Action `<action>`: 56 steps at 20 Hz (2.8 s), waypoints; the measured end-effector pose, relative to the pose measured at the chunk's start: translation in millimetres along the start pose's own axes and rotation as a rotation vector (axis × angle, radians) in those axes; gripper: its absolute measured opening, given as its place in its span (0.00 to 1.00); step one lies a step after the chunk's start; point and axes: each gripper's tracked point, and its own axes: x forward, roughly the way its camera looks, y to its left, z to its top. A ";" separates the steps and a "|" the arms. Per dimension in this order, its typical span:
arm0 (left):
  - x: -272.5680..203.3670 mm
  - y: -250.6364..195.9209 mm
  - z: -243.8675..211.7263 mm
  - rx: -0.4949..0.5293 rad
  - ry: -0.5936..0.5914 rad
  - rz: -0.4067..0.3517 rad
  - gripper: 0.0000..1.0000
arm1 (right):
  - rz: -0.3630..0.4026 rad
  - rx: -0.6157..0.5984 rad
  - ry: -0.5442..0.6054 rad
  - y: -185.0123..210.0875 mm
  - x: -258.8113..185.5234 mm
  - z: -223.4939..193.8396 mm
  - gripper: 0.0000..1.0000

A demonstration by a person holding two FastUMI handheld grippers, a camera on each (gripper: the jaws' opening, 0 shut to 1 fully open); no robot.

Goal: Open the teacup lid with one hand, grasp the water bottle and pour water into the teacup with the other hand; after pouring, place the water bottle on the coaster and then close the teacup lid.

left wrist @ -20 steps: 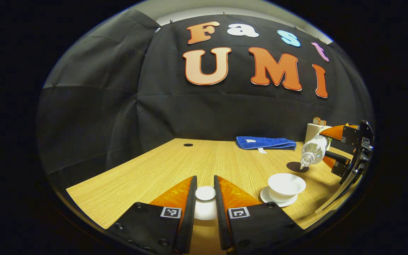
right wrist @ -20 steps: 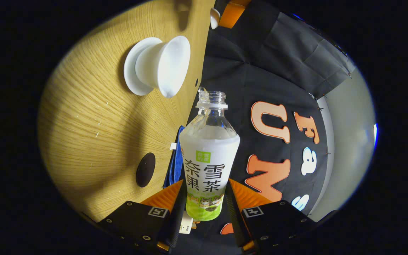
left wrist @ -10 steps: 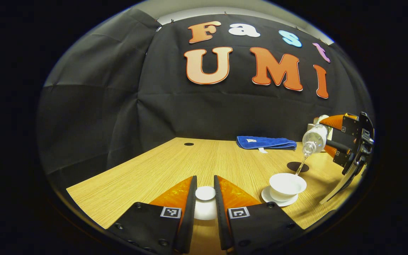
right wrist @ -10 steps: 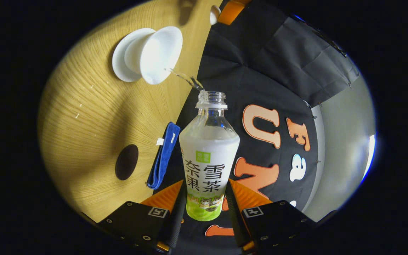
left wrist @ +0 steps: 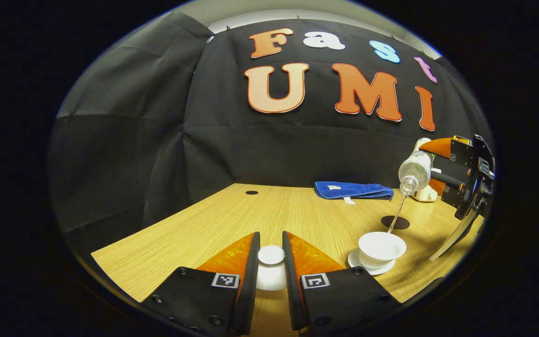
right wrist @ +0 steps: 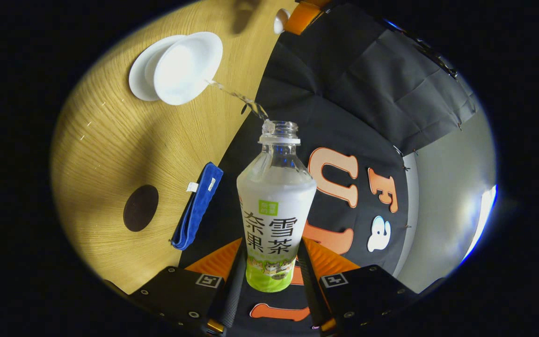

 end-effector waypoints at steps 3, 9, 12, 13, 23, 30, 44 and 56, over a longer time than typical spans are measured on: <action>-0.9 -0.5 2.7 0.001 -0.003 0.001 0.34 | -0.025 -0.031 -0.011 -2.1 0.5 0.3 0.62; 0.7 0.3 1.0 0.002 0.003 0.009 0.34 | -0.082 -0.112 -0.031 -8.7 0.1 2.3 0.62; 1.0 0.1 -0.4 0.000 0.006 0.012 0.34 | -0.097 -0.131 -0.044 -9.8 0.1 2.6 0.61; 0.4 0.3 -0.6 0.000 0.007 0.013 0.34 | -0.103 -0.136 -0.047 -11.7 -0.1 3.0 0.62; -0.8 1.5 -1.0 0.000 0.009 0.016 0.34 | -0.064 -0.165 -0.101 -8.0 -3.6 10.4 0.62; -1.0 2.0 -0.7 -0.001 0.007 0.018 0.34 | -0.018 -0.173 -0.147 -0.1 -16.0 30.3 0.62; -3.3 -25.4 12.6 0.011 -0.008 -0.025 0.34 | 0.312 0.629 -0.056 48.5 -20.5 18.7 0.63; -0.9 -82.7 32.1 0.056 -0.039 -0.099 0.34 | 0.328 1.340 0.089 43.4 -15.1 -26.8 0.63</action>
